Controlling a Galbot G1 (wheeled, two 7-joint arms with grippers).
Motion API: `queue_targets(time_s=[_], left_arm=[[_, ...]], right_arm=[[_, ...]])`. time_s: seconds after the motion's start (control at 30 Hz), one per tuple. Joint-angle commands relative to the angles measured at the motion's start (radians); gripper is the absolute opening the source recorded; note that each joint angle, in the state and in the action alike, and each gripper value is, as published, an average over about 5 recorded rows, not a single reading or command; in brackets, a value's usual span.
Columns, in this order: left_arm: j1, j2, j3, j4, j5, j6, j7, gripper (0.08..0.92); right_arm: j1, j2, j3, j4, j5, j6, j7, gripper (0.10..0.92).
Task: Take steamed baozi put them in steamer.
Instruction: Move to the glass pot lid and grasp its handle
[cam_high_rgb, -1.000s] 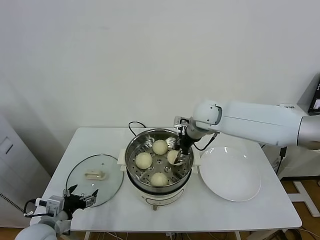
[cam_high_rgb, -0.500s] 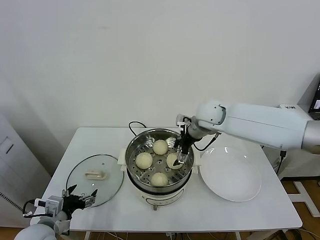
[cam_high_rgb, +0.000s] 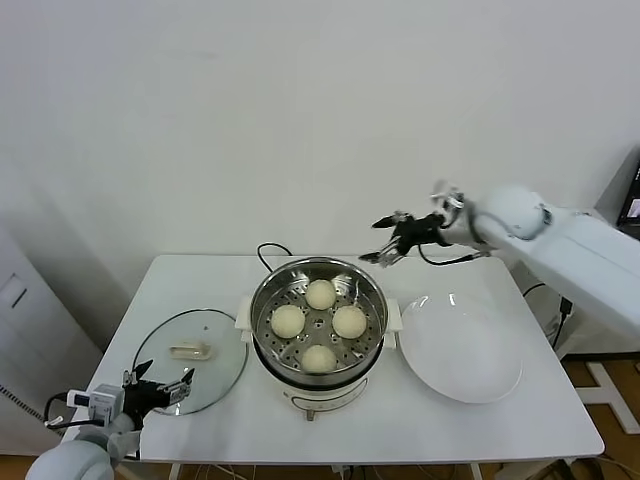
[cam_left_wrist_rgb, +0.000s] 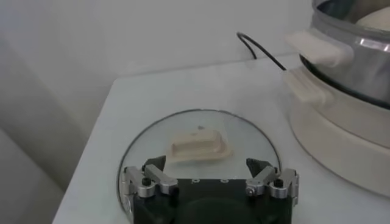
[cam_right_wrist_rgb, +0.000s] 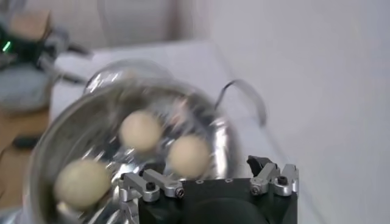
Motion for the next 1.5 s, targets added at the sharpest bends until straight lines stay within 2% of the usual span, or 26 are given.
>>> queue_targets(time_s=[0.03, 0.23, 0.37, 0.53, 0.73, 1.0, 1.23, 1.5], left_arm=[[-0.005, -0.038, 0.012, 0.008, 0.09, -0.072, 0.033, 0.823], [-0.016, -0.049, 0.022, 0.013, 0.143, -0.117, 0.052, 0.823], [-0.025, -0.049, 0.026, 0.017, 0.243, -0.138, 0.055, 0.823], [-0.017, -0.043, 0.046, 0.044, 0.522, -0.209, 0.067, 0.823], [-0.021, -0.087, 0.042, 0.158, 1.014, -0.396, 0.059, 0.823], [-0.036, -0.138, 0.038, 0.268, 1.395, -0.552, 0.025, 0.823], [-0.077, -0.212, 0.032, 0.371, 1.676, -0.682, -0.063, 0.823], [-0.096, -0.245, 0.015, 0.435, 1.799, -0.733, -0.115, 0.823]], right_arm=[[-0.787, -0.002, 0.922, 0.04, -0.163, 0.273, 0.387, 0.823], [-1.063, 0.23, 1.218, 0.039, -0.297, 0.379, 0.387, 0.823], [-1.189, 0.343, 1.314, 0.039, -0.38, 0.422, 0.324, 0.823], [-1.278, 0.458, 1.369, 0.042, -0.413, 0.439, 0.269, 0.823], [-1.329, 0.571, 1.41, 0.026, -0.454, 0.485, 0.195, 0.823], [-1.35, 0.625, 1.433, -0.017, -0.48, 0.529, 0.136, 0.823], [-1.357, 0.642, 1.437, -0.035, -0.494, 0.547, 0.124, 0.823], [-1.355, 0.659, 1.439, -0.053, -0.504, 0.562, 0.124, 0.823]])
